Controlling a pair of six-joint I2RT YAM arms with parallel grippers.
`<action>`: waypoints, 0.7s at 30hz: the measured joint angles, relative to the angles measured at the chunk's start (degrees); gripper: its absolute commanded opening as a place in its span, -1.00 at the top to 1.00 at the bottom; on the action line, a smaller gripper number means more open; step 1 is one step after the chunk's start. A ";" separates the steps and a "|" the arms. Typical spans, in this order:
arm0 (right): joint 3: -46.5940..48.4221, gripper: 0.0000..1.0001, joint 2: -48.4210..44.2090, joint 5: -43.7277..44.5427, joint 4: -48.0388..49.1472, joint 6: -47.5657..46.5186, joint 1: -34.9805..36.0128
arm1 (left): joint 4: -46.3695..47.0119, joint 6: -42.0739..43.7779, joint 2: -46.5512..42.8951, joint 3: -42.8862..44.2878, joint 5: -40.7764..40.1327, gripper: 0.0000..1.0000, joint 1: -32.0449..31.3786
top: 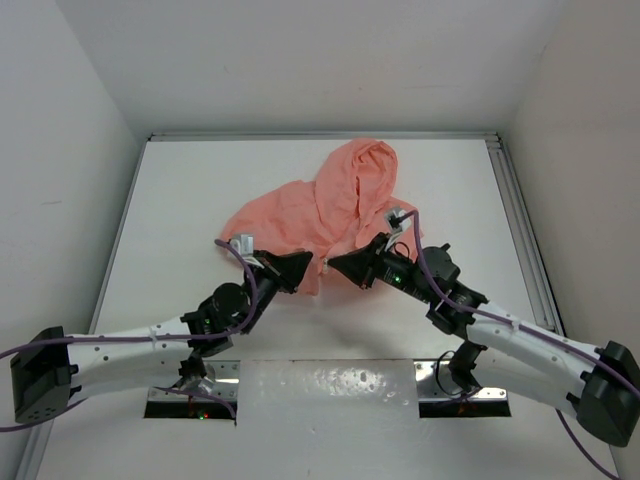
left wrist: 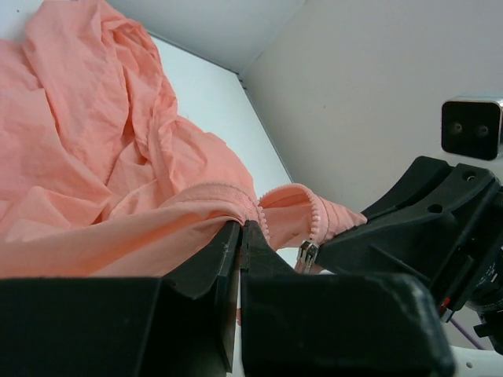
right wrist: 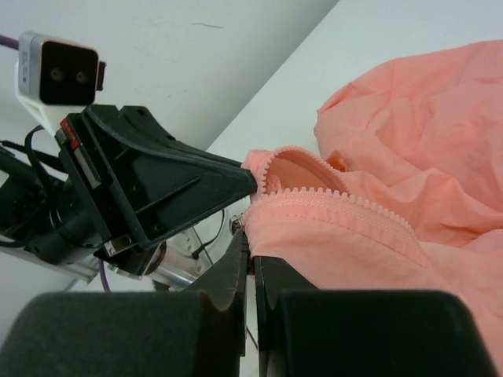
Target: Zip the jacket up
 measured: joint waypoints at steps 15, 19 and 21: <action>1.66 1.00 1.27 1.03 -3.82 -0.04 0.13 | 3.06 1.79 -0.04 0.00 0.00 1.00 -0.57; 1.66 1.00 1.27 1.03 -3.82 -0.07 0.17 | 3.52 1.95 0.17 0.00 0.02 1.00 -0.57; 1.68 1.00 1.27 1.03 -3.85 -0.07 0.17 | 3.65 1.97 0.57 0.00 0.04 1.00 -0.57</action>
